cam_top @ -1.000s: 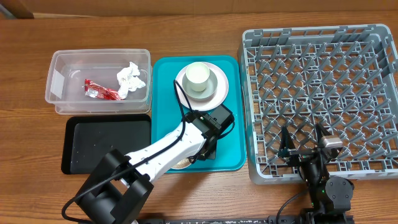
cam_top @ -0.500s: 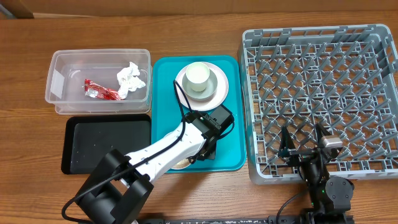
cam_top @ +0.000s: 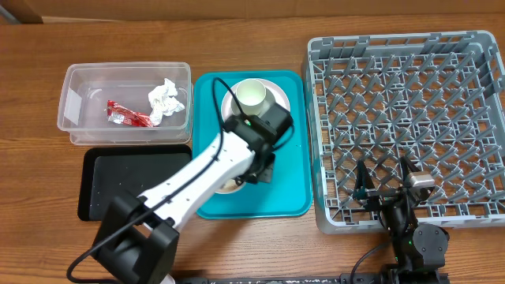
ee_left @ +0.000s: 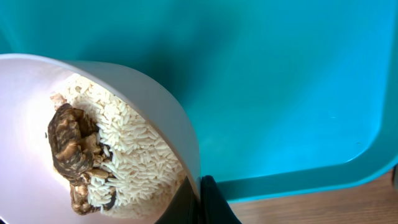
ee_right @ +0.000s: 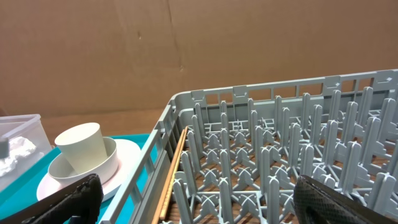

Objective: Sort waste into correct bins and load items into the dishwasher
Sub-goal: 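Lift the food plate with the left gripper over the black tray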

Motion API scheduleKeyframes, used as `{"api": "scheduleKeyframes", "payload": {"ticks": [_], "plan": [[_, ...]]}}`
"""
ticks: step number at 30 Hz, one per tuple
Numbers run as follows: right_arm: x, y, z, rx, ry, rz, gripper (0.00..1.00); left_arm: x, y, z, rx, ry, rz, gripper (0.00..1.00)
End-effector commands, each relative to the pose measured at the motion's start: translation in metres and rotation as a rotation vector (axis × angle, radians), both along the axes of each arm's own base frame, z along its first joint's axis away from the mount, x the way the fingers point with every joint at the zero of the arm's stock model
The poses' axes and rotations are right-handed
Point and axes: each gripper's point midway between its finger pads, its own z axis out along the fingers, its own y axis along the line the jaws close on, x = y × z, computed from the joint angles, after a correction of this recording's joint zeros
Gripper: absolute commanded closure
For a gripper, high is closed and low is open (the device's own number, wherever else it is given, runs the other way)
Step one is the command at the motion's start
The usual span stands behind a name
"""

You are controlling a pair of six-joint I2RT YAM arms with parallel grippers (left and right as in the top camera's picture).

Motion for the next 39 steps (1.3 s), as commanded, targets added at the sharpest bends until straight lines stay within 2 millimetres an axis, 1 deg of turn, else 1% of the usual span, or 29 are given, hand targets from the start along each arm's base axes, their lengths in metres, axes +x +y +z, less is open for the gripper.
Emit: {"api": "scheduleKeyframes", "payload": {"ticks": [1,4,9,12,18,21,25,28,30,32,35,37,39], "plan": [[0.0,0.0,-0.002,-0.003,-0.005,-0.001,0.0,0.017,0.019,0.016,0.005,0.003,0.023,0.96],[0.0,0.0,-0.002,-0.003,-0.005,-0.001,0.0,0.022,0.038,0.024,0.006,0.032,0.068,0.96],[0.0,0.0,-0.002,-0.003,-0.005,-0.001,0.0,0.03,0.052,0.038,-0.099,0.044,0.082,0.96],[0.0,0.0,-0.002,-0.003,-0.005,-0.001,0.0,0.035,0.065,0.049,-0.138,0.02,0.105,0.96],[0.0,0.0,-0.002,-0.003,-0.005,-0.001,0.0,0.043,0.107,0.074,-0.163,-0.052,0.23,0.96],[0.0,0.0,-0.002,-0.003,-0.005,-0.001,0.0,0.044,0.128,0.083,-0.169,-0.081,0.287,0.96],[0.0,0.0,-0.002,-0.003,-0.005,-0.001,0.0,0.043,0.15,0.08,-0.165,-0.088,0.347,0.96],[0.0,0.0,-0.002,-0.003,-0.005,-0.001,0.0,0.043,0.165,0.071,-0.16,-0.082,0.391,0.96],[0.0,0.0,-0.002,-0.003,-0.005,-0.001,0.0,0.044,0.172,0.064,-0.186,-0.079,0.429,0.96],[0.0,0.0,-0.002,-0.003,-0.005,-0.001,0.0,0.046,0.175,0.059,-0.254,-0.07,0.465,0.96],[0.0,0.0,-0.002,-0.003,-0.005,-0.001,0.0,0.05,0.175,0.056,-0.401,-0.066,0.472,0.96],[0.0,0.0,-0.002,-0.003,-0.005,-0.001,0.0,0.051,0.176,0.057,-0.499,-0.07,0.471,0.96],[0.0,0.0,-0.002,-0.003,-0.005,-0.001,0.0,0.053,0.183,0.059,-0.578,-0.085,0.48,0.96]]}}
